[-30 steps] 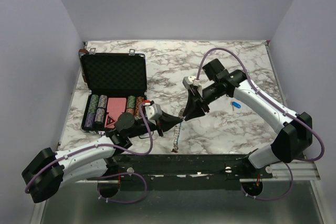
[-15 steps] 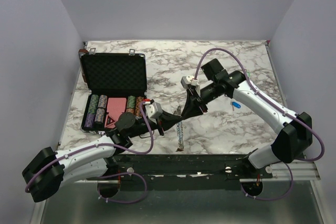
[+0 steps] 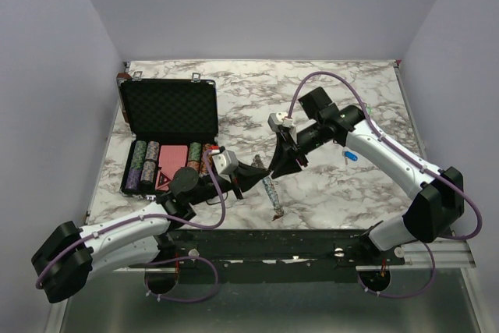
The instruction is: Put the keys on the keyring
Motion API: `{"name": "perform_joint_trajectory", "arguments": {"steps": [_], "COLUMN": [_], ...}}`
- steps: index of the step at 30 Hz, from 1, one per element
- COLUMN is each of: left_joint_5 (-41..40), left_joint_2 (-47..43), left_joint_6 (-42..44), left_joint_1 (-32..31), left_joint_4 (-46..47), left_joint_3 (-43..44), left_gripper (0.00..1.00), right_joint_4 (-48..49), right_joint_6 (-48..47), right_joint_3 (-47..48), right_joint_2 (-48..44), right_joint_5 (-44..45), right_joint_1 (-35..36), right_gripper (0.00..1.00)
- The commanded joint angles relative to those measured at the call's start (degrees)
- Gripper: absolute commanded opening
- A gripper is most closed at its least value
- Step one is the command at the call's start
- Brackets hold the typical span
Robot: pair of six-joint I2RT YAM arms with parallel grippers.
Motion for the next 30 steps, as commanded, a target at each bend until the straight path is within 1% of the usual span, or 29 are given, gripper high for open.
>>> {"name": "perform_joint_trajectory", "arguments": {"steps": [1,6,16,17,23,25,27,28,30], "left_joint_5": [-1.7,-1.7,-0.6,-0.4,0.1,0.3,0.7,1.1,2.1], "left_joint_2": [-1.7,-2.3,-3.0,-3.2,-3.9,-4.3,-5.0,-5.3,-6.3], "left_joint_6": [-0.2,-0.1,-0.1,0.0,0.2,0.6,1.0,1.3,1.8], "left_joint_1": [0.2,0.2,0.4,0.4,0.4,0.5,0.8,1.1,1.8], "left_joint_4": [2.8,2.3,2.0,2.0,1.5,0.9,-0.1,-0.6,-2.1], "left_joint_3": [0.2,-0.4,-0.4,-0.4,-0.6,-0.6,-0.4,-0.2,0.2], "left_gripper": [0.00,0.00,0.00,0.00,0.00,0.00,0.00,0.00,0.00], "right_joint_4": [-1.1,-2.9,-2.0,-1.4,0.9,2.3,7.6,10.0,13.4], "right_joint_6": [0.2,-0.4,0.6,1.4,3.6,5.5,11.6,15.4,18.7], "right_joint_3": [-0.1,1.3,-0.4,-0.6,-2.3,-2.8,-4.1,-5.1,-7.4], "right_joint_2": [-1.6,-2.6,-4.5,-4.5,-5.0,-5.3,-5.8,-6.0,-6.6], "right_joint_5": [0.5,0.0,-0.6,-0.8,-1.4,-1.6,-2.1,-2.1,-2.9], "right_joint_1": [-0.1,-3.5,-7.2,-7.5,-8.7,-9.9,-12.5,-14.6,-18.9], "right_gripper": [0.38,0.47,0.48,0.50,0.53,0.56,0.61,0.64,0.66]}}
